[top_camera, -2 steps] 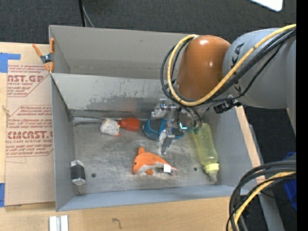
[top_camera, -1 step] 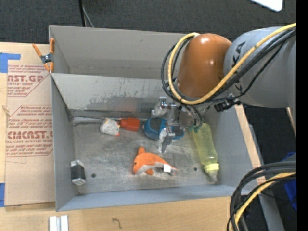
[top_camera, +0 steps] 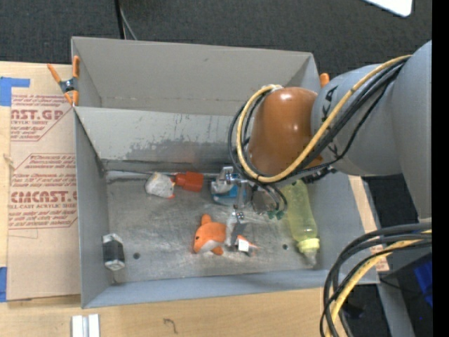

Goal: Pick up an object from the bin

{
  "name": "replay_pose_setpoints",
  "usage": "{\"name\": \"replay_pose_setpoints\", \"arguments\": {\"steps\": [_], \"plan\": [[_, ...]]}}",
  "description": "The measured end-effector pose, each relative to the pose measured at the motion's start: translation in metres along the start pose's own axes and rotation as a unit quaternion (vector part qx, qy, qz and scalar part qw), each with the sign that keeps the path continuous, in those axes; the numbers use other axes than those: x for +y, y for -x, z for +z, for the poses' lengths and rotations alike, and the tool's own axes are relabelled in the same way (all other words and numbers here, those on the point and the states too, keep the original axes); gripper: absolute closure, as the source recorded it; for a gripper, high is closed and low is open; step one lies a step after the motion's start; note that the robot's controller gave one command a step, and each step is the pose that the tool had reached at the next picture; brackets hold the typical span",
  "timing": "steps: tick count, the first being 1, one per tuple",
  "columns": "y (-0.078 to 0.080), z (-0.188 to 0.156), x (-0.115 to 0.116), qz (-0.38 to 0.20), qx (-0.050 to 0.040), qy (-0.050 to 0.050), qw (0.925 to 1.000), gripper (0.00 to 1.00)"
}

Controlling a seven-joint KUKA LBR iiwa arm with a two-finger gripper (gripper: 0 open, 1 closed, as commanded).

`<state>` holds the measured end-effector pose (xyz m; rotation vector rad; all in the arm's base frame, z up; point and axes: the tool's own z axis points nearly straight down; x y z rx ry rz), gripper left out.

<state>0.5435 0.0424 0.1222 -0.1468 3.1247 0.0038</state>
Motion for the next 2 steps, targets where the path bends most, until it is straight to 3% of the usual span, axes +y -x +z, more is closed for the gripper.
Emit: {"name": "replay_pose_setpoints", "arguments": {"steps": [1,2], "plan": [[-0.027,0.011,0.003,0.001,0.0086,0.000,1.0000,0.00],[-0.015,0.003,-0.017,-0.044,0.0056,-0.001,0.9990,0.00]]}}
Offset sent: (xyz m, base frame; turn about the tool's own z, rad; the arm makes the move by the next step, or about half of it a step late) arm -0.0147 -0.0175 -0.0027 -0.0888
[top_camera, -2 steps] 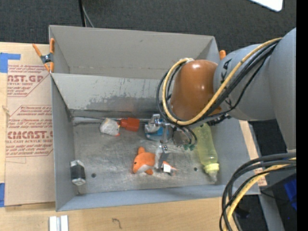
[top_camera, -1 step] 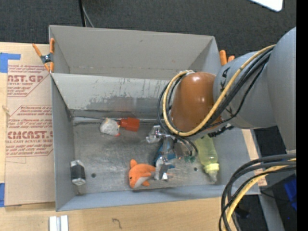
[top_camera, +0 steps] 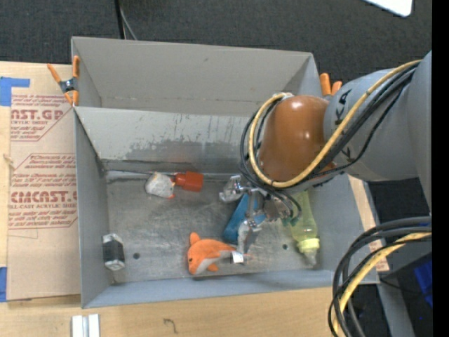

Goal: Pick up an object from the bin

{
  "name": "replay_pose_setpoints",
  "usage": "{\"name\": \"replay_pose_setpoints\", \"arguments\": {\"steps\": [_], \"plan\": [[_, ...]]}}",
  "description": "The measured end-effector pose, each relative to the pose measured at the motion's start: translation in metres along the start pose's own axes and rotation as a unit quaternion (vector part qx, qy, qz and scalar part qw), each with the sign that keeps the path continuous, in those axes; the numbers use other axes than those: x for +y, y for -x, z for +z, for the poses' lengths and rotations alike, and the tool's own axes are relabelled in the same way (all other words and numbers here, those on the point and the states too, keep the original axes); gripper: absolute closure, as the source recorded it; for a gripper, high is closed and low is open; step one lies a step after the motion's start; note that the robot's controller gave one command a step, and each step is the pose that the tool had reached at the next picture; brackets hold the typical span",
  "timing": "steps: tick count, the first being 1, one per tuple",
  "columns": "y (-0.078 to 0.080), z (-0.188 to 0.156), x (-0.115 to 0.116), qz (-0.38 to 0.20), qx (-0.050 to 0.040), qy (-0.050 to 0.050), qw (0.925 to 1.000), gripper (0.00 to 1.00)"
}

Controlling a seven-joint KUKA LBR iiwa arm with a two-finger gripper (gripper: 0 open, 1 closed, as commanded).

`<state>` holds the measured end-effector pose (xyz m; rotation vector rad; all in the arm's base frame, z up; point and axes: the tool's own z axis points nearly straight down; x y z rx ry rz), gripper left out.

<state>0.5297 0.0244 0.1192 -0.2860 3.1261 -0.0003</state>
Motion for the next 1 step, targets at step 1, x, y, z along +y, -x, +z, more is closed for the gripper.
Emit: {"name": "replay_pose_setpoints", "arguments": {"steps": [1], "plan": [[-0.0187,0.0444,-0.0023,0.014,-0.0004,0.001,0.9999,0.00]]}}
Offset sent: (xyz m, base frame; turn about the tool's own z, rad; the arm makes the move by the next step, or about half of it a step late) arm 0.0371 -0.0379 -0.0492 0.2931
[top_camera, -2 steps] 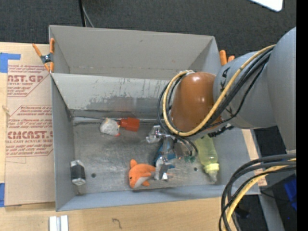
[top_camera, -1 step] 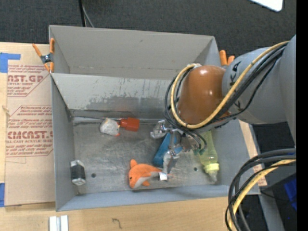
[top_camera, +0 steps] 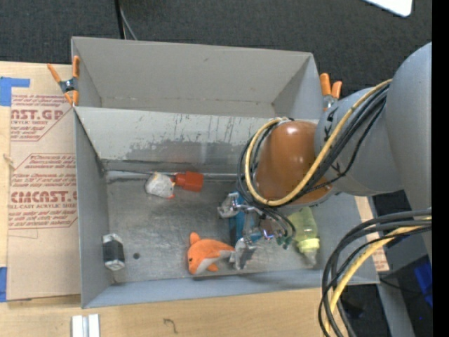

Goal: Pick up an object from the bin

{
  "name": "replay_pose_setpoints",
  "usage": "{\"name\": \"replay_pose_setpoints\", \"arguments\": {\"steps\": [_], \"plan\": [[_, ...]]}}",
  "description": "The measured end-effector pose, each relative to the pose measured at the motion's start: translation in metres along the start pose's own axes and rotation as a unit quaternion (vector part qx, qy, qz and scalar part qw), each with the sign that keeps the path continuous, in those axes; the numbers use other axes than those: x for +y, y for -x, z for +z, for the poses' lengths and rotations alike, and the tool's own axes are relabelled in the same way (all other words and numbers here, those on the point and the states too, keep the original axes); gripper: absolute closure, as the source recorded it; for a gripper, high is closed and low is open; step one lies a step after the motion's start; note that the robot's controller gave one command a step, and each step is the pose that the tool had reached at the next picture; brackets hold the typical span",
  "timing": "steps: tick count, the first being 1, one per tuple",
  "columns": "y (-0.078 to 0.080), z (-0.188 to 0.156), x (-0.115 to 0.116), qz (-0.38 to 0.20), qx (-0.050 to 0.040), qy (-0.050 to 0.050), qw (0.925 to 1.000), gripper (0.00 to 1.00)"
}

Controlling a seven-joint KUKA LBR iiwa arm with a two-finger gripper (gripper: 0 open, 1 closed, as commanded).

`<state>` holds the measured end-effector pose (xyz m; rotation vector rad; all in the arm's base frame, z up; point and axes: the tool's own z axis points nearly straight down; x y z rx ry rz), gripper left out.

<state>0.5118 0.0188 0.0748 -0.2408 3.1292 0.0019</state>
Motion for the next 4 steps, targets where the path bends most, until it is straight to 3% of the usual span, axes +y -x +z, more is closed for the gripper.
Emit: {"name": "replay_pose_setpoints", "arguments": {"steps": [1,4], "plan": [[0.052,0.001,-0.036,0.130,0.0009,0.003,0.9915,1.00],[0.050,-0.018,-0.035,0.130,0.0040,0.001,0.9916,1.00]]}}
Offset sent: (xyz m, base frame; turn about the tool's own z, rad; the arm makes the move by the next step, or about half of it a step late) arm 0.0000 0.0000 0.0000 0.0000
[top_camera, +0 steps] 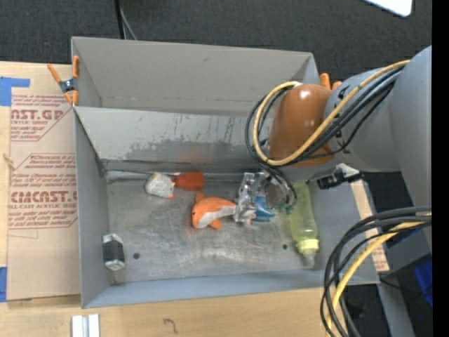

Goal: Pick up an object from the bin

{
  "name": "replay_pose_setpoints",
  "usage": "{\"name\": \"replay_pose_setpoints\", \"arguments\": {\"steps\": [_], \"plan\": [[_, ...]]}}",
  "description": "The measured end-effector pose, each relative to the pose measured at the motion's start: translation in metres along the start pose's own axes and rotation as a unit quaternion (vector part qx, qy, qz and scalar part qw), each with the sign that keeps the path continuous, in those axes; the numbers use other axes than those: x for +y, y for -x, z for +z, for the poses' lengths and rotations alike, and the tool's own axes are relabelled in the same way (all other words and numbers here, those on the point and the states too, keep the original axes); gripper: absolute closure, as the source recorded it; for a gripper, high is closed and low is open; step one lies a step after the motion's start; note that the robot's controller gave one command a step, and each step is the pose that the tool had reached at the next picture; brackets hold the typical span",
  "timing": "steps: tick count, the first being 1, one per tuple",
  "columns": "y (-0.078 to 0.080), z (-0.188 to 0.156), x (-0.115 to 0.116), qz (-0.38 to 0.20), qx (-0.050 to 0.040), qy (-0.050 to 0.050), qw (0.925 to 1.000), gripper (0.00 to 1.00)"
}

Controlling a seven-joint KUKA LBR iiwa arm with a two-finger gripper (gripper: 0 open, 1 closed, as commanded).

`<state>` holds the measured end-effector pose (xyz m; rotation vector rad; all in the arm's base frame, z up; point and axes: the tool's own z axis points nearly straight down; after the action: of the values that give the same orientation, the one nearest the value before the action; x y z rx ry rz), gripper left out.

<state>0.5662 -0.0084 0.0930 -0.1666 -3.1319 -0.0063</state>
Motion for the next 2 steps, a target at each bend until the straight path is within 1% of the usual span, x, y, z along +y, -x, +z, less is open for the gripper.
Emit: {"name": "replay_pose_setpoints", "arguments": {"steps": [1,2], "plan": [[0.0018,-0.0089,0.0004,0.000,-0.0033,0.000,1.0000,1.00],[0.0003,-0.0168,0.0001,0.000,-0.0010,-0.001,1.0000,1.00]]}}
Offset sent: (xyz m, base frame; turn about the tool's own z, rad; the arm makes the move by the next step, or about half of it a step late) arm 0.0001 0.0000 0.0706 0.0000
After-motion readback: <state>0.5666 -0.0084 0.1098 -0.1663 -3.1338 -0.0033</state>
